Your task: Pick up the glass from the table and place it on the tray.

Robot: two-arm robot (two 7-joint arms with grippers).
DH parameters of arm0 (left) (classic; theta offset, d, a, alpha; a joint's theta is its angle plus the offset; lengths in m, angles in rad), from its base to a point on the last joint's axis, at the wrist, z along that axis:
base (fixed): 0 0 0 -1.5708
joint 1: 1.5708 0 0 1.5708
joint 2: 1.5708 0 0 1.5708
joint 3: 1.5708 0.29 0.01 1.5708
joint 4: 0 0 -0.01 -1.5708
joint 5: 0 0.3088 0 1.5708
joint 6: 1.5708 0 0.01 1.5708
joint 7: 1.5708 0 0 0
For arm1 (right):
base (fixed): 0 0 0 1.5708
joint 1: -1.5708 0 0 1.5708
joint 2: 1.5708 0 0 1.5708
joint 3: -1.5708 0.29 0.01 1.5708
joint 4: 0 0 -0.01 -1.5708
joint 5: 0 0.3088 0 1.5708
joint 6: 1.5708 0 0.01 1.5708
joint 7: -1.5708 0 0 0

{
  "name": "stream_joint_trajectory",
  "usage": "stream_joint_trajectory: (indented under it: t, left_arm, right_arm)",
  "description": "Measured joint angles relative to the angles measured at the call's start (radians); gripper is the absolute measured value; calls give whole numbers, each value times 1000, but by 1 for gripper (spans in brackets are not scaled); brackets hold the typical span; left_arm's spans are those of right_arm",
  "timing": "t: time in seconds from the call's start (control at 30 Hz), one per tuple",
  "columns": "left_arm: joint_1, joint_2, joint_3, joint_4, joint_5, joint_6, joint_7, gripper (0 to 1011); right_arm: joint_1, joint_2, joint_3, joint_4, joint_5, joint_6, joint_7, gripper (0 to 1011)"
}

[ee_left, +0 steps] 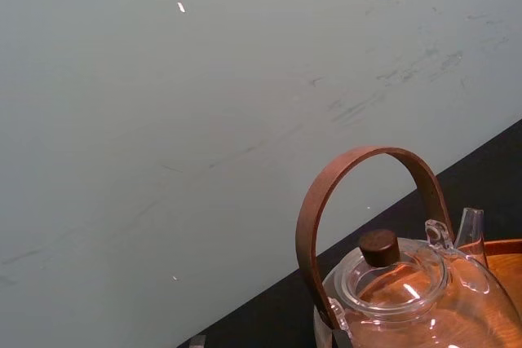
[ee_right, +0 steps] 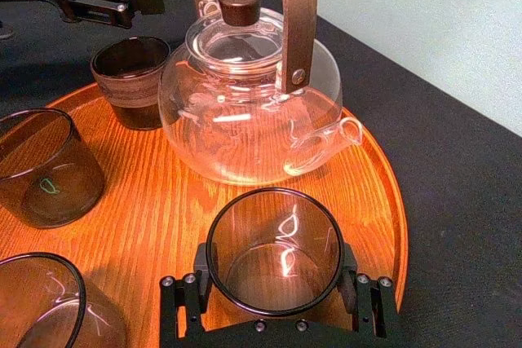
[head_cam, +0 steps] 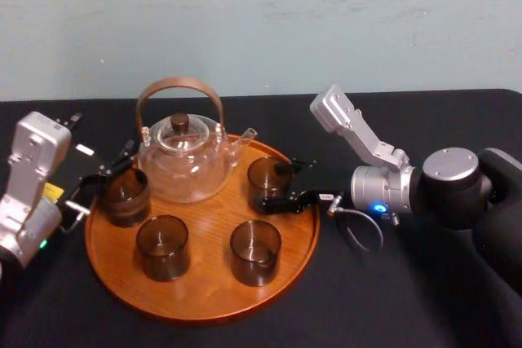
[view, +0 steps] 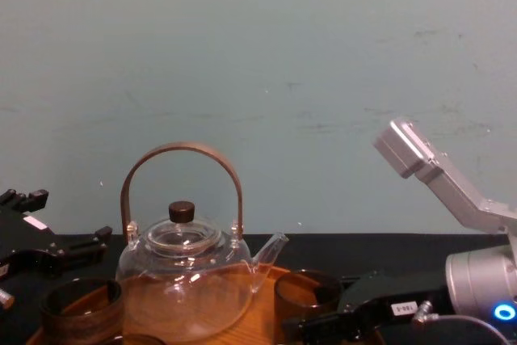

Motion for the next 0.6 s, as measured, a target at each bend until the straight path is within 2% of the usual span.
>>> stream_joint_trajectory:
  t: [0.23,0.37,0.6]
  left_arm:
    - [0,0,0,0,0,0,0,1002]
    - [0,0,0,0,0,0,0,1001]
    - [0,0,0,0,0,0,0,1001]
  right_arm:
    - [0,1,-1,2,-1,4,0,920]
    - [0,1,-2,3,-3,7,0,1000]
    - [0,1,-2,3,-2,7,1,1002]
